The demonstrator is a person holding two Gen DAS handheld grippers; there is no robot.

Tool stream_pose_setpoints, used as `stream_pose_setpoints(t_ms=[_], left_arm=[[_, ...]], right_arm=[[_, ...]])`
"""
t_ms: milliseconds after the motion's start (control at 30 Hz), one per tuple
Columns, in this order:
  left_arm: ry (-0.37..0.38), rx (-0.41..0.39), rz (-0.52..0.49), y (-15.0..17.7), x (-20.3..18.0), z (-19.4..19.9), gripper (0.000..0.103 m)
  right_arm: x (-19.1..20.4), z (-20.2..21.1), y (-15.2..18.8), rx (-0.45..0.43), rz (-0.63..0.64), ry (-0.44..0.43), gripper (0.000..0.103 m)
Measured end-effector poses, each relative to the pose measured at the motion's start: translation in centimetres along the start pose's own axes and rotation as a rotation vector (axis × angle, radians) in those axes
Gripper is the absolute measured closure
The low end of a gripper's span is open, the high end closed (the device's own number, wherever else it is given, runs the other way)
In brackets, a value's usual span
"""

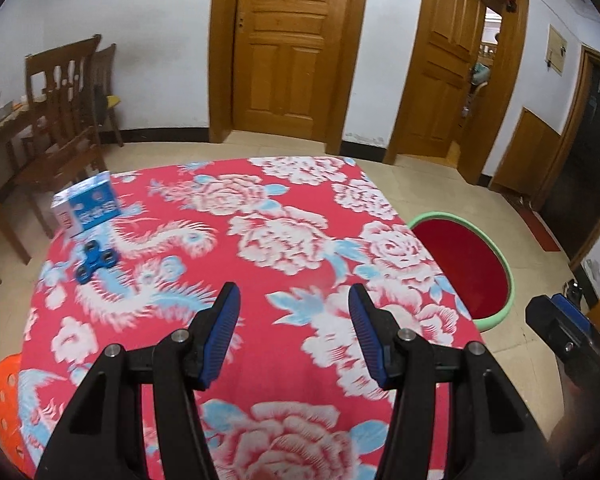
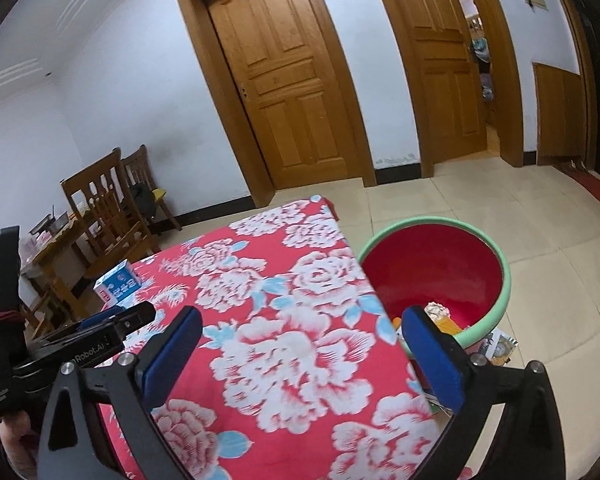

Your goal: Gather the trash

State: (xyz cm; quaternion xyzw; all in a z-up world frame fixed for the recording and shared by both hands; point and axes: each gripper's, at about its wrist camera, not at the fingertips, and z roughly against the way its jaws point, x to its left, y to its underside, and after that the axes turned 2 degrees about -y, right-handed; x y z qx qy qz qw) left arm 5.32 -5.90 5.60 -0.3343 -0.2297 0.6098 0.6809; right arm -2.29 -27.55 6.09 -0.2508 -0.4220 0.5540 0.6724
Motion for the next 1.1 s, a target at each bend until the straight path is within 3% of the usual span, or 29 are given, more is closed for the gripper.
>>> stream_pose_setpoints(t_ms=[433,1100], left_arm=[[-0.161,-0.098,0.055,2.4,3.4,2.9,0.047],[-0.183,-0.091,0.086,3.7,4.5,3.2,0.047]], right_arm=[[2.7,1.0,2.4,-0.028,0.050,0.003,0.001],[3.8,0.7,3.3,-0.011,0.069,-0.006,0.001]])
